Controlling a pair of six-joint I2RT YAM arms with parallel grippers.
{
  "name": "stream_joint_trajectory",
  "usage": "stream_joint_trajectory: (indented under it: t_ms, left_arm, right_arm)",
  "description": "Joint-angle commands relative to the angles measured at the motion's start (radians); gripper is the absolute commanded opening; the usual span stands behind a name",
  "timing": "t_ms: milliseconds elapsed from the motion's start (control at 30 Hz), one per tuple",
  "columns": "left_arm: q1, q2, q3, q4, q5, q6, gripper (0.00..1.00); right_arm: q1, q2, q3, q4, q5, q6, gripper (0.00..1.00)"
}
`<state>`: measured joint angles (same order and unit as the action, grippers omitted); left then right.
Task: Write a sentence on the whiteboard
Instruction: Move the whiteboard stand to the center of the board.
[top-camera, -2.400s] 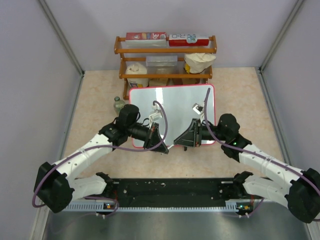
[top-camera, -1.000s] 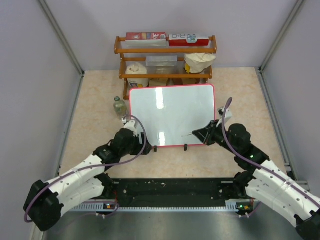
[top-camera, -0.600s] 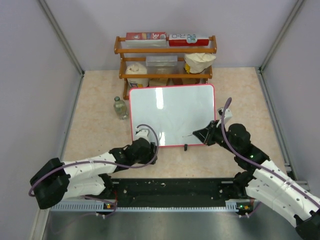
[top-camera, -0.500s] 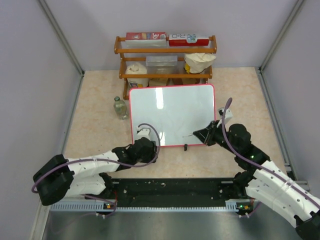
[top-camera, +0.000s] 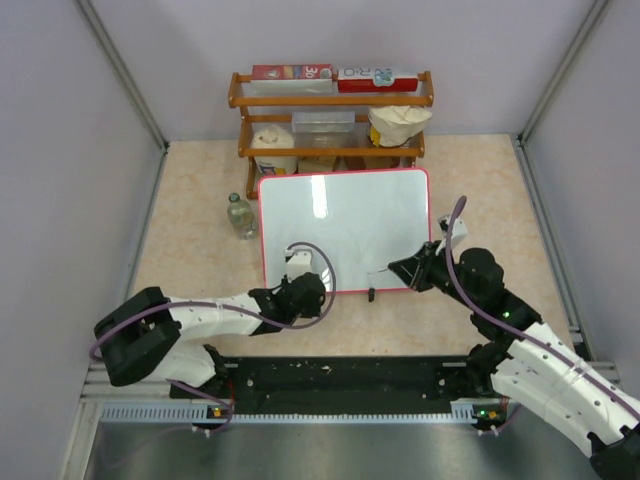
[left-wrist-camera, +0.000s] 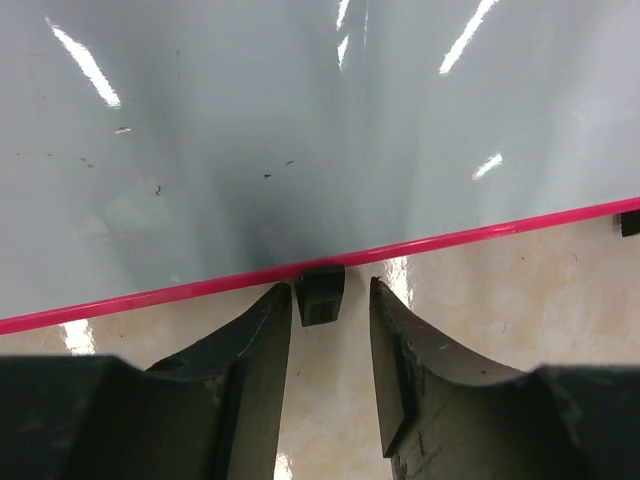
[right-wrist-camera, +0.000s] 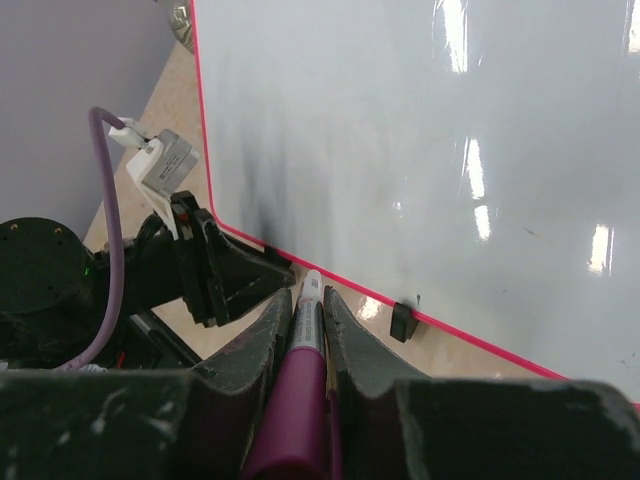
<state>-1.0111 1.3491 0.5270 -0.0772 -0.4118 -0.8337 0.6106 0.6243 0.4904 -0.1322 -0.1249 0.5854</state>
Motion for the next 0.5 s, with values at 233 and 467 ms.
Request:
stream_joint_trajectory:
  t_ms: [233, 467]
  left_arm:
    - [-0.018, 0.087, -0.009, -0.078, -0.027, -0.025, 0.14]
    - [-0.066, 0.081, 0.005, -0.139, -0.044, -0.070, 0.00]
  right_arm:
    - [-0.018, -0.021, 0.007, 0.003, 0.008, -0.007, 0.00]
    - [-0.021, -0.021, 0.005, 0.003, 0.005, -0.006, 0.00]
